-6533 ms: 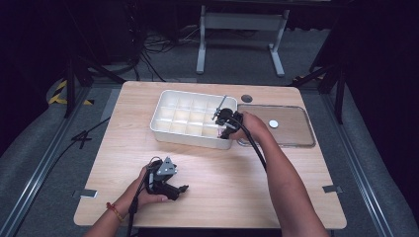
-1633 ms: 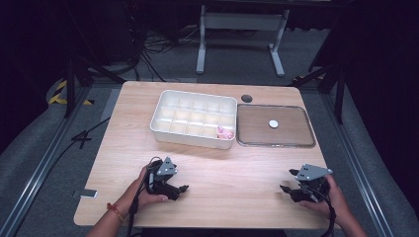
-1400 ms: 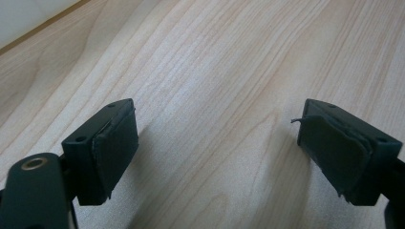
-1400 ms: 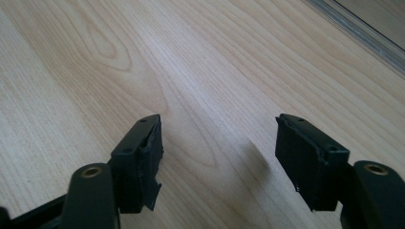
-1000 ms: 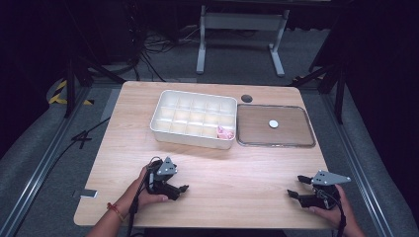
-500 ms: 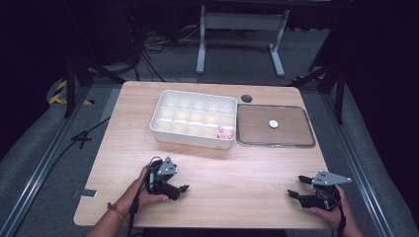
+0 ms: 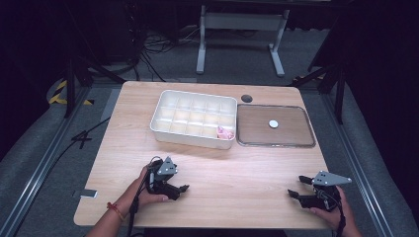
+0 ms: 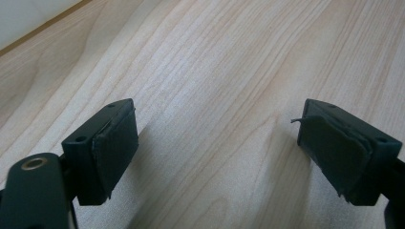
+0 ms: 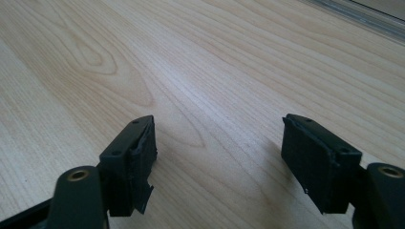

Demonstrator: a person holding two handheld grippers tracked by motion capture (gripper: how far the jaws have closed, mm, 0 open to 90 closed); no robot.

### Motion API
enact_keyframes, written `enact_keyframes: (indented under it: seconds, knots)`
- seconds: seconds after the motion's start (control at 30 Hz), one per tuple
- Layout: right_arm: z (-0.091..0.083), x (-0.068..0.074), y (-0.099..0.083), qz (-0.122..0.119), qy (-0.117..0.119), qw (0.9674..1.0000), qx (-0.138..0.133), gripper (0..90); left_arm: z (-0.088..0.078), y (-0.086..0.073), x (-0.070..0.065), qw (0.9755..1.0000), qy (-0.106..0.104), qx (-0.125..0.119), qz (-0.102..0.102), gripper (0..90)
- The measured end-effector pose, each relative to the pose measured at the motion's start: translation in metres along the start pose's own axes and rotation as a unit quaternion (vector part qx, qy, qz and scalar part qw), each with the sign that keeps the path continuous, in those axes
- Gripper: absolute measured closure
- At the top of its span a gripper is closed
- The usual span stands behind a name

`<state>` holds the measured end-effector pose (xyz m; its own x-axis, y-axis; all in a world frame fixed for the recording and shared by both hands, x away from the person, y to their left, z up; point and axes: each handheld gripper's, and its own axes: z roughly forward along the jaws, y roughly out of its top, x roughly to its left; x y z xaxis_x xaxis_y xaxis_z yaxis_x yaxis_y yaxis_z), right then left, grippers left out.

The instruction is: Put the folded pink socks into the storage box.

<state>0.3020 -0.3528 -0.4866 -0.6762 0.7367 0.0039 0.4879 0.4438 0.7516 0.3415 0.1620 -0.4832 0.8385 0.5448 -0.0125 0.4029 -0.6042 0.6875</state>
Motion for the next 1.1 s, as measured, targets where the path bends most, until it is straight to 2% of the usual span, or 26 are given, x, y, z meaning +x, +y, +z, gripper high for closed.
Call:
enact_keyframes:
  seconds: [1.1]
  knots:
    - [0.0000, -0.0002, 0.0003, 0.003, -0.002, 1.0000, 0.001, 28.3, 0.0002, 0.0000, -0.0005, 1.0000, 0.001, -0.001, -0.002, 13.9]
